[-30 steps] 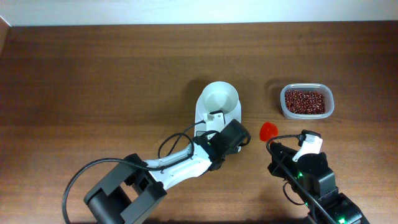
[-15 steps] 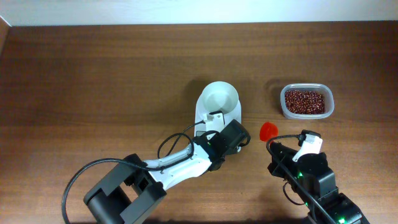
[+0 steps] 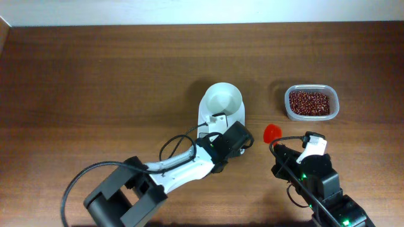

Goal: Scoop and weigh 50g on scale
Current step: 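Withdraw the left gripper from the scale toward the left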

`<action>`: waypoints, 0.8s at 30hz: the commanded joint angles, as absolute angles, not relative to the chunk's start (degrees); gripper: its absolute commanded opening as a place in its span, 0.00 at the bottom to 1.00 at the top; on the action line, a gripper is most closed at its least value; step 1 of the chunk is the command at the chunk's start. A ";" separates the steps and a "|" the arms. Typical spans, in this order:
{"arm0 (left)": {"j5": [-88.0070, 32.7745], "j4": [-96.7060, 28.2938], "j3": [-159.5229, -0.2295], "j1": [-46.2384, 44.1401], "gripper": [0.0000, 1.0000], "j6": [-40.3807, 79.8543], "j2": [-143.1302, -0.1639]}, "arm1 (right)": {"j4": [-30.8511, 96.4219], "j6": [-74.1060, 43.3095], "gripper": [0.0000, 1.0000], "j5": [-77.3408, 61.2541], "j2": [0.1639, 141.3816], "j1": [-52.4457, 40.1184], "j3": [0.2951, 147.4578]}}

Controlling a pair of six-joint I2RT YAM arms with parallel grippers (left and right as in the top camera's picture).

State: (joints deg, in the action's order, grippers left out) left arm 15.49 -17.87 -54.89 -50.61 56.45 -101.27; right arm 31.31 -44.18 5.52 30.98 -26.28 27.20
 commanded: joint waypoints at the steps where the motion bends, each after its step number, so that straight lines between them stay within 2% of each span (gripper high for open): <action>1: 15.44 -25.23 -55.35 -48.95 0.00 53.60 -90.08 | 30.85 -43.72 0.04 7.20 31.51 -26.06 27.66; 4: 15.44 -29.30 -55.35 -44.73 0.00 41.06 -74.94 | 27.83 -43.75 0.04 8.43 31.51 -26.06 27.66; 7: 15.44 -32.77 -55.35 -42.06 0.08 28.40 -66.59 | 26.33 -43.75 0.04 8.43 31.64 -26.06 27.66; 8: 15.77 -35.40 -55.35 -40.88 0.19 24.36 -63.31 | 25.71 -43.75 0.04 8.45 31.99 -26.06 27.66; 9: 16.67 -36.88 -55.35 -40.18 0.34 24.03 -61.69 | 25.32 -43.75 0.04 8.43 32.38 -26.06 27.66; 10: 17.74 -38.79 -55.35 -39.57 0.59 24.08 -60.10 | 24.77 -43.75 0.04 8.40 33.04 -26.06 27.66; 11: 18.48 -40.45 -55.35 -39.42 0.98 24.08 -58.89 | 24.18 -43.75 0.04 8.38 34.04 -26.06 27.66; 17: 14.57 -47.66 -55.35 -39.42 0.99 23.75 -59.16 | 20.93 -43.75 0.04 7.03 38.17 -26.09 27.66; 20: 10.87 -47.48 -55.64 -39.20 0.99 7.05 -59.11 | 20.95 -43.72 0.04 5.21 38.26 -26.06 27.66; 24: -4.93 -50.61 -60.82 -32.77 0.99 -7.70 -59.11 | 20.99 -43.70 0.04 2.44 38.26 -26.09 27.66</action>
